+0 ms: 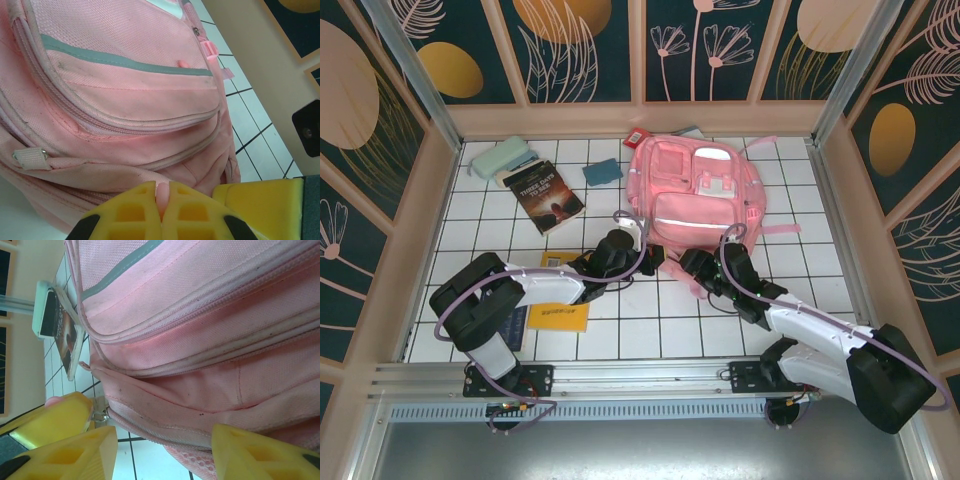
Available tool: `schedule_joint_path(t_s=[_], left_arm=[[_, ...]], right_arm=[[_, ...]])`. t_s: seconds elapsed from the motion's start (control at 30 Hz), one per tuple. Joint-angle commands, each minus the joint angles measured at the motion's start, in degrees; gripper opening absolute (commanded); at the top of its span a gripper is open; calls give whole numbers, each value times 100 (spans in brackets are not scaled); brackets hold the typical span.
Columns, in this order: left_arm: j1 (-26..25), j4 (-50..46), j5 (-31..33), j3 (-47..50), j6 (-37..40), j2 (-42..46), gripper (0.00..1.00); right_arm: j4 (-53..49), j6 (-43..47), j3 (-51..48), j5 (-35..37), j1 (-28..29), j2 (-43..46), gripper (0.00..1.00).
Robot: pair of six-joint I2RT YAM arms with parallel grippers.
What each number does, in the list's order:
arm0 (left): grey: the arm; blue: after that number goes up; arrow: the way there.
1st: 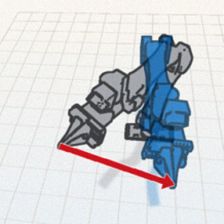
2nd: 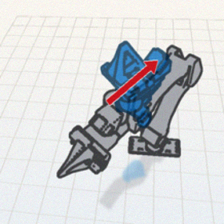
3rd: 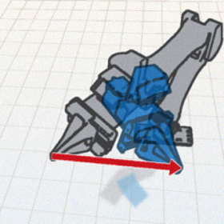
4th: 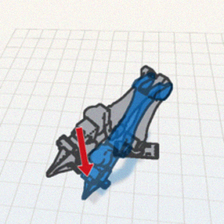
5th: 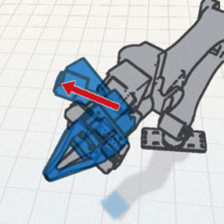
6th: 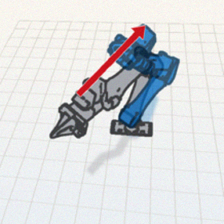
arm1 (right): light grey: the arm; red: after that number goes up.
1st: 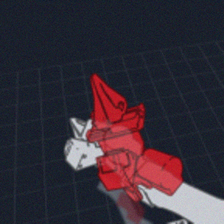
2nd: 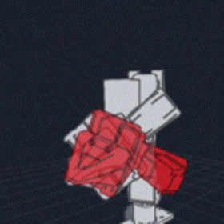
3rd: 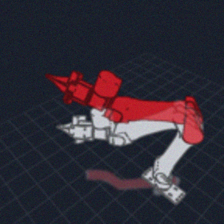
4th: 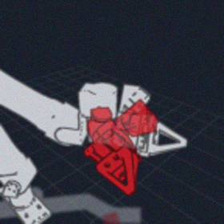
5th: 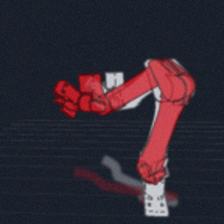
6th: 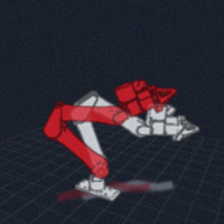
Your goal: Pack the student bag
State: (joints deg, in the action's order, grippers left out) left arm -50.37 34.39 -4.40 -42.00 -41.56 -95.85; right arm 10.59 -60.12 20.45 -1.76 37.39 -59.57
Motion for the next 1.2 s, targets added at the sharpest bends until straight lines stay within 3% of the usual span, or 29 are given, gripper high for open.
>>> schedule_joint_path(t_s=[0.0, 0.17, 0.43, 0.7, 0.8, 1.0, 1.17], left_arm=[[-43, 496, -120, -157, 15, 7, 0], [-43, 506, -107, -100, 34, 66, 0], [-78, 640, -266, -27, 59, 67, 0], [-153, 657, -370, -32, 125, -12, 0], [-168, 605, -347, -62, 161, -39, 0], [-173, 271, 120, -38, 211, 38, 0], [-167, -321, 1142, -19, 252, 179, 0]], right_arm=[[57, -199, -128, 92, 35, -99, 56], [-313, -240, 4, 181, -110, -405, 59], [151, 172, 19, -12, -862, -730, 58], [662, 502, 365, -64, -1229, -1446, 58], [798, 527, 509, -20, -1251, -1743, 46], [765, 441, 607, 228, -1293, -1915, 0], [377, 705, 628, 494, -1404, -1607, 0]])
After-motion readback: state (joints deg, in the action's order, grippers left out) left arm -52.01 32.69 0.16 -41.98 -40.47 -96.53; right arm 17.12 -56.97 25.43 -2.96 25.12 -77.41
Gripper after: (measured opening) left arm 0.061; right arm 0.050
